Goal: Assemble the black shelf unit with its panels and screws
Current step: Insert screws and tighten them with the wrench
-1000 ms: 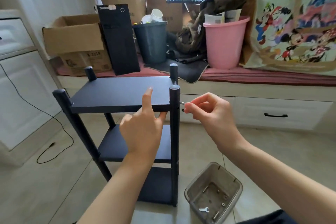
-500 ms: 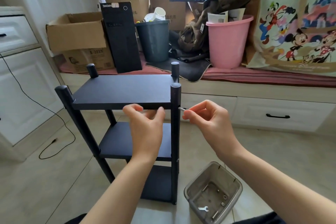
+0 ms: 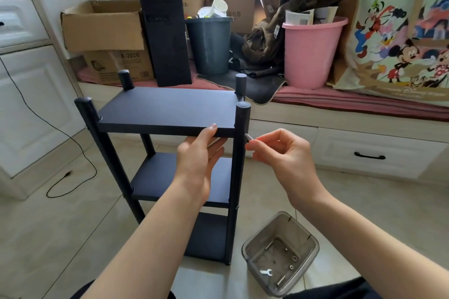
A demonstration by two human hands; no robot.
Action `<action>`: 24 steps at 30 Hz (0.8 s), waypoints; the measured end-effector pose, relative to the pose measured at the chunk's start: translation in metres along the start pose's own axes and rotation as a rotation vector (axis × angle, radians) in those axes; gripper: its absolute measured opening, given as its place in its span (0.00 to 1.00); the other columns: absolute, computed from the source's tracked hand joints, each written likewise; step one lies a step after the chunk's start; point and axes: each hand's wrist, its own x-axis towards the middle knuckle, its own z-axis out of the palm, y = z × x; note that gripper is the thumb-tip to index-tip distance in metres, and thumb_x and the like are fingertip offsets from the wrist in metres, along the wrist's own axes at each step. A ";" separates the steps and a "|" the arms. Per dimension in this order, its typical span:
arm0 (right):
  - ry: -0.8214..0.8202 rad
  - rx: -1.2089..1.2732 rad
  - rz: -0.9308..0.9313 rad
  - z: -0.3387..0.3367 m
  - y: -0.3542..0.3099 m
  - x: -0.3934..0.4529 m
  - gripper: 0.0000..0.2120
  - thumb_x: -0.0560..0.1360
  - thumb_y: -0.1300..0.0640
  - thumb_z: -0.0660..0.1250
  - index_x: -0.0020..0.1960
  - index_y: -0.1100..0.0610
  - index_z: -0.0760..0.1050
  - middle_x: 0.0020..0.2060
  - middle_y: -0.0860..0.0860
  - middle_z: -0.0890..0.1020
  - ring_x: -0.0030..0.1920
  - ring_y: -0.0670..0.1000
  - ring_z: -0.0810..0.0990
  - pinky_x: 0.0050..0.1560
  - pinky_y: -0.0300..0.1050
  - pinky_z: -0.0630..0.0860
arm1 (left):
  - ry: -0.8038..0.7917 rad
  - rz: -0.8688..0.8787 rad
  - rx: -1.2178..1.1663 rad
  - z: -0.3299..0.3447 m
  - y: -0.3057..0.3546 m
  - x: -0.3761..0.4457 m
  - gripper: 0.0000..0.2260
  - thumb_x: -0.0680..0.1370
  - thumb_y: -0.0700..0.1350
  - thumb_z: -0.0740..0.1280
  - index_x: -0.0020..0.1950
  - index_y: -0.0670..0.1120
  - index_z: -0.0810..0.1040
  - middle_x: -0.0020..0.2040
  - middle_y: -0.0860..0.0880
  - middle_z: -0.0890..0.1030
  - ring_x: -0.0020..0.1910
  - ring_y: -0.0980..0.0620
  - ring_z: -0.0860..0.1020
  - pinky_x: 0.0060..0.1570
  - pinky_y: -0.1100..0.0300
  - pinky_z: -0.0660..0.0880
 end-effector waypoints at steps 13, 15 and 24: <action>-0.018 -0.176 -0.182 0.002 -0.001 0.001 0.08 0.73 0.60 0.76 0.44 0.61 0.77 0.36 0.53 0.85 0.39 0.53 0.85 0.43 0.46 0.82 | -0.092 0.106 0.137 0.002 -0.015 0.006 0.11 0.79 0.41 0.70 0.60 0.47 0.75 0.50 0.52 0.87 0.53 0.51 0.85 0.62 0.50 0.79; -0.015 -0.181 -0.177 0.001 0.000 0.001 0.08 0.72 0.60 0.76 0.44 0.60 0.78 0.36 0.53 0.85 0.39 0.53 0.85 0.44 0.49 0.83 | -0.090 0.115 0.126 0.002 -0.015 0.008 0.13 0.79 0.40 0.70 0.62 0.46 0.74 0.50 0.52 0.87 0.53 0.51 0.85 0.61 0.52 0.79; -0.054 -0.129 -0.169 -0.001 0.002 0.001 0.06 0.73 0.61 0.75 0.48 0.60 0.80 0.40 0.53 0.86 0.43 0.53 0.87 0.47 0.48 0.84 | -0.097 0.139 0.084 0.001 -0.016 0.009 0.12 0.79 0.41 0.70 0.61 0.46 0.75 0.49 0.51 0.87 0.53 0.50 0.85 0.54 0.58 0.81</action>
